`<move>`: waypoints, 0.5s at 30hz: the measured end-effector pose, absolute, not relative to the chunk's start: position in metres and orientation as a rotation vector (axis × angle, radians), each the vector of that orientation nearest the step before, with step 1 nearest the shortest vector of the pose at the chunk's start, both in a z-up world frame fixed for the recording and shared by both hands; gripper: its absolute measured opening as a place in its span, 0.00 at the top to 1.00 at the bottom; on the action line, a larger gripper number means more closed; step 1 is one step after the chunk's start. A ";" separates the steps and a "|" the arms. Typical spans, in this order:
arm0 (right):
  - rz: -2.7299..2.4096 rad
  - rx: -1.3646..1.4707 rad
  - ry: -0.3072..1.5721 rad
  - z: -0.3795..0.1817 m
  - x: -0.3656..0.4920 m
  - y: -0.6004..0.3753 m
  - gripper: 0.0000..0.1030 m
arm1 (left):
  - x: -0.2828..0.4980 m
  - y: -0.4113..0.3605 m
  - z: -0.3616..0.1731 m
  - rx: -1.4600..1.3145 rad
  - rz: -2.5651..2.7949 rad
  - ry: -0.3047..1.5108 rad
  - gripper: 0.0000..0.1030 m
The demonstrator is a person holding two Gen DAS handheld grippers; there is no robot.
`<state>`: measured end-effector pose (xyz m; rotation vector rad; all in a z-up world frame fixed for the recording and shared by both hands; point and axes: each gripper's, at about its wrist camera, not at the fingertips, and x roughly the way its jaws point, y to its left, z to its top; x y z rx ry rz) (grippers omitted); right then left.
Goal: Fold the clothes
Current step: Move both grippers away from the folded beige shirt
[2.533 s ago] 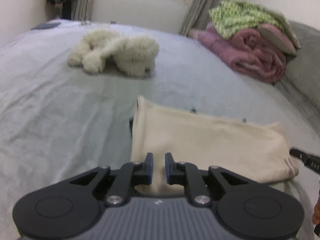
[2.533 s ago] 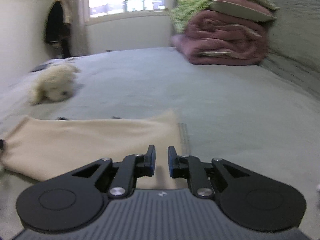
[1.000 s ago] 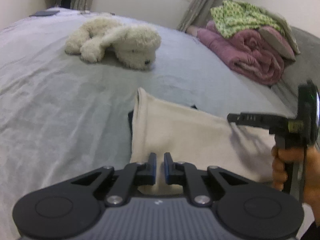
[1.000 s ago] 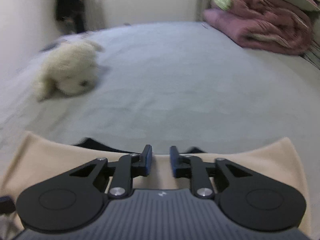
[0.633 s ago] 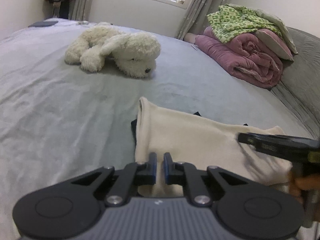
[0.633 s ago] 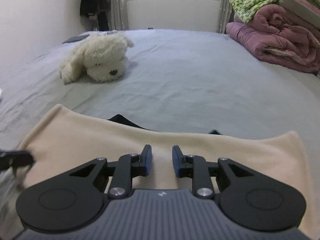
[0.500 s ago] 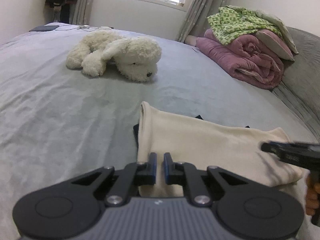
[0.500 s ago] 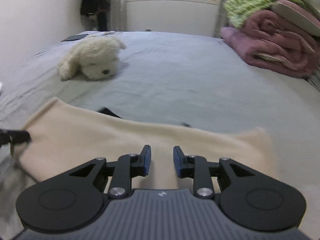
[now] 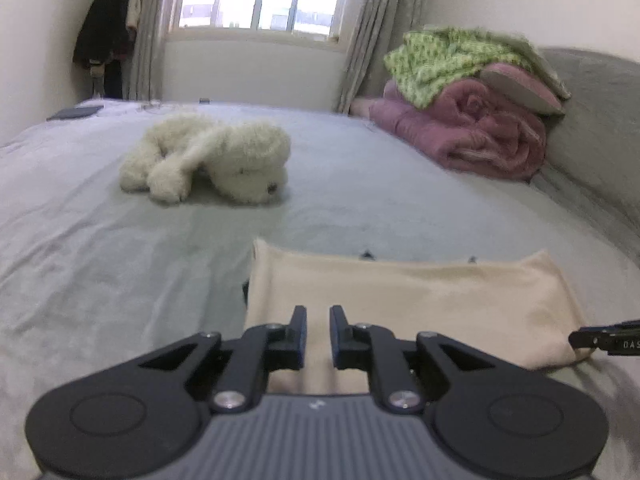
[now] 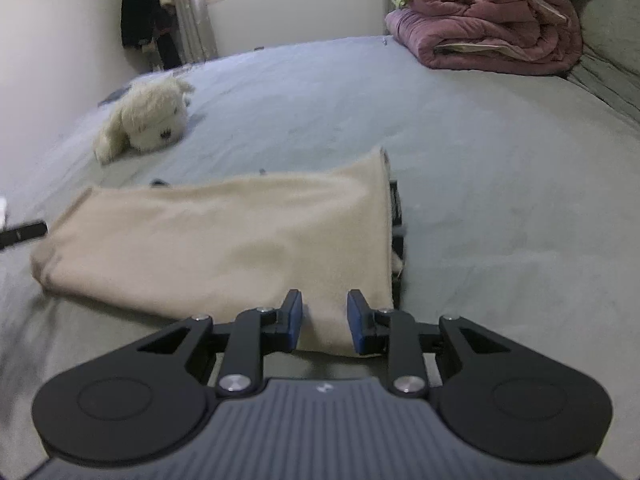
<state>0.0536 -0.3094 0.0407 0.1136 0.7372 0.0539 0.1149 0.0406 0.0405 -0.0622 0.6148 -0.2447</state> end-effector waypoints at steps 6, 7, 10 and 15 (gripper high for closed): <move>0.051 0.182 0.769 0.041 0.057 -0.330 0.71 | 0.131 0.053 0.028 -0.045 -0.190 0.679 0.97; 0.047 0.202 0.773 0.041 0.056 -0.334 0.72 | 0.133 0.056 0.028 -0.051 -0.181 0.683 0.97; 0.025 0.211 0.782 0.043 0.054 -0.341 0.73 | 0.137 0.075 0.031 -0.105 -0.114 0.699 0.95; -0.022 0.261 0.787 0.052 0.047 -0.349 0.69 | 0.136 0.107 0.042 -0.225 -0.037 0.715 0.94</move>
